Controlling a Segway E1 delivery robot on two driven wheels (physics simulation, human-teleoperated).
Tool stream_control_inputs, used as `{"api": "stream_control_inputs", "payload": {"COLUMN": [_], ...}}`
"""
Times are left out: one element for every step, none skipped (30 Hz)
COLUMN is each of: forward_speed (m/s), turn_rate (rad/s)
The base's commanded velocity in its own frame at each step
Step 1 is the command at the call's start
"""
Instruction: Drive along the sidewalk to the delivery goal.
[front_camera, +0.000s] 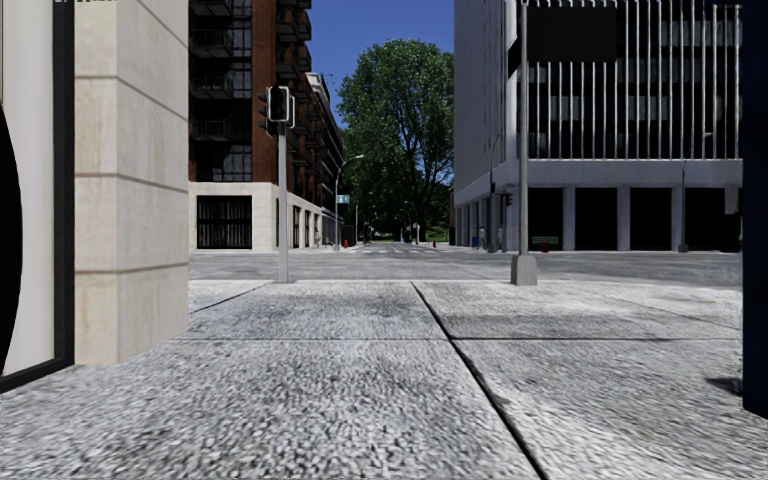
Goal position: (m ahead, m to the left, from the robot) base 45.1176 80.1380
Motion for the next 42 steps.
{"api": "stream_control_inputs", "payload": {"forward_speed": [2.0, 2.0, 2.0, 2.0, 2.0, 2.0, 2.0, 2.0, 2.0, 2.0, 2.0, 2.0, 2.0, 2.0, 2.0, 2.0, 2.0, 2.0, 2.0, 2.0, 2.0, 2.0, 2.0, 2.0, 2.0, 2.0, 2.0, 2.0, 2.0, 2.0, 2.0, 2.0, 2.0, 2.0, 2.0, 2.0, 2.0, 2.0, 2.0, 2.0, 2.0, 2.0], "turn_rate": [0.0, 0.0, 0.0, 0.0, 0.0, 0.0, 0.0, 0.0, 0.0, 0.0, 0.0, 0.0, 0.0, 0.0, 0.0, 0.03, 0.11, 0.11, 0.14, 0.21, 0.26, 0.26, 0.29, 0.39, 0.48, 0.48, 0.53, 0.55, 0.56, 0.56, 0.61, 0.63, 0.63, 0.63, 0.64, 0.64, 0.64, 0.64, 0.64, 0.64, 0.64, 0.64]}}
